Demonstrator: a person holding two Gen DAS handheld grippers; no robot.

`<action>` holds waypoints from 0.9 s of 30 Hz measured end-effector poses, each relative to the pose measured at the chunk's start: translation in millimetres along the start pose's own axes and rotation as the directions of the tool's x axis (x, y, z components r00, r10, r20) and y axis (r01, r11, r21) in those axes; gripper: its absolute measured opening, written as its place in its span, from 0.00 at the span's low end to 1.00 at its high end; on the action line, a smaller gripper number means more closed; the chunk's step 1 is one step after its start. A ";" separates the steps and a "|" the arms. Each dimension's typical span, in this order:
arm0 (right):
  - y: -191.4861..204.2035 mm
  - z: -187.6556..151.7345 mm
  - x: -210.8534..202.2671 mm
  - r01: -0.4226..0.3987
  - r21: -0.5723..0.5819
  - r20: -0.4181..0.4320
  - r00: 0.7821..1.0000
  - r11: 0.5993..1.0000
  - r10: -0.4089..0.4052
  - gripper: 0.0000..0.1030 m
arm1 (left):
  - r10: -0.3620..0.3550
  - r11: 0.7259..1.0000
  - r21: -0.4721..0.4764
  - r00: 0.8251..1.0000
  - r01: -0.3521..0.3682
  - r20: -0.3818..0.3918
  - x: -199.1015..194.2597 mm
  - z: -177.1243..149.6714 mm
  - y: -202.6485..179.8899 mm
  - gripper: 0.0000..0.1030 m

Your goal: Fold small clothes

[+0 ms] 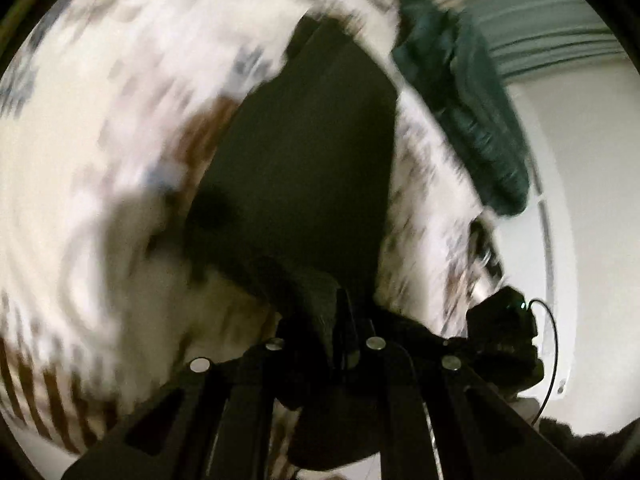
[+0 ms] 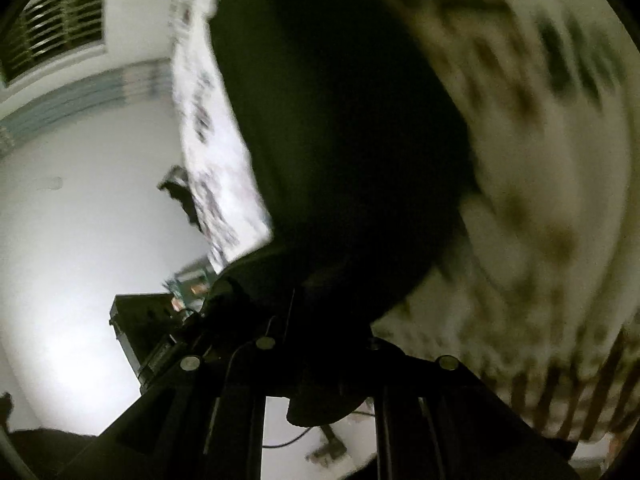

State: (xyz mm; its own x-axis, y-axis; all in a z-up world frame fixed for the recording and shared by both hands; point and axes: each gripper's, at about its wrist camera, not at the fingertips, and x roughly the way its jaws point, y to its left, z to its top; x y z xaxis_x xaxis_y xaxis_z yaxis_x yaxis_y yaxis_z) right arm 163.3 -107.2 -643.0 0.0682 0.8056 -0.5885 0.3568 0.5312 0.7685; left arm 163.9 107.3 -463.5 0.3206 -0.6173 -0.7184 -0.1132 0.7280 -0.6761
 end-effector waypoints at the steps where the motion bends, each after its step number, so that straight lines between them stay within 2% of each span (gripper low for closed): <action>1: 14.1 14.6 -7.4 -0.018 -0.014 0.030 0.999 1.000 0.018 0.12 | -0.017 1.000 0.013 1.000 0.017 0.018 1.7 14.0 -6.4 0.07; 4: 45.3 59.4 -26.8 -0.054 -0.055 0.103 0.993 0.997 0.060 0.12 | -0.049 0.997 0.061 0.996 0.044 0.075 15.1 67.7 -30.8 0.07; 6: 65.8 100.9 -37.7 -0.055 -0.087 0.164 0.984 0.995 0.069 0.12 | -0.063 0.994 0.094 0.993 0.053 0.105 21.3 102.8 -38.3 0.07; 10: 97.2 169.3 -41.5 -0.048 -0.120 0.217 0.973 0.992 0.074 0.12 | -0.067 0.987 0.155 0.988 0.045 0.142 45.0 166.7 -55.6 0.07; 15: 124.2 265.7 -38.0 0.018 -0.129 0.257 0.966 0.991 0.016 0.12 | -0.093 0.987 0.146 0.987 0.073 0.134 83.8 242.3 -55.2 0.07; 19: 131.2 344.8 -30.0 0.047 -0.093 0.265 0.964 0.995 -0.021 0.13 | -0.053 0.993 0.108 0.992 0.040 0.118 123.5 306.5 -46.9 0.11; 22: 129.2 392.0 -14.4 0.017 -0.033 0.259 0.966 0.999 -0.008 0.25 | -0.051 0.999 0.003 0.997 0.051 0.064 151.6 344.2 -27.6 0.16; 24: 129.1 408.8 -15.1 -0.037 -0.034 0.278 0.959 0.999 0.045 0.74 | -0.092 0.993 -0.068 0.994 0.096 0.055 156.9 353.7 -13.4 0.16; 25: 131.8 413.6 -17.6 -0.043 -0.049 0.297 0.953 0.998 0.056 0.80 | -0.116 0.988 -0.093 0.991 0.121 0.062 156.2 354.2 -6.8 0.19; 26: 133.3 412.2 -20.8 -0.041 -0.068 0.310 0.949 0.997 0.060 0.81 | -0.136 0.983 -0.113 0.988 0.143 0.074 153.5 352.5 -0.1 0.25; 27: 135.5 412.8 -23.3 -0.030 -0.088 0.310 0.949 0.996 0.056 0.81 | -0.154 0.978 -0.130 0.984 0.166 0.093 149.0 350.5 6.7 0.42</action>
State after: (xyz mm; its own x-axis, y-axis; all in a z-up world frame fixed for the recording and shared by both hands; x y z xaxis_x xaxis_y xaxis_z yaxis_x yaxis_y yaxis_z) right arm 594.7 -162.4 -628.8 0.3739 0.7126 -0.5937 0.2717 0.5279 0.8047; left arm 540.5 124.6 -517.8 0.4199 -0.6921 -0.5871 -0.1799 0.5707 -0.8013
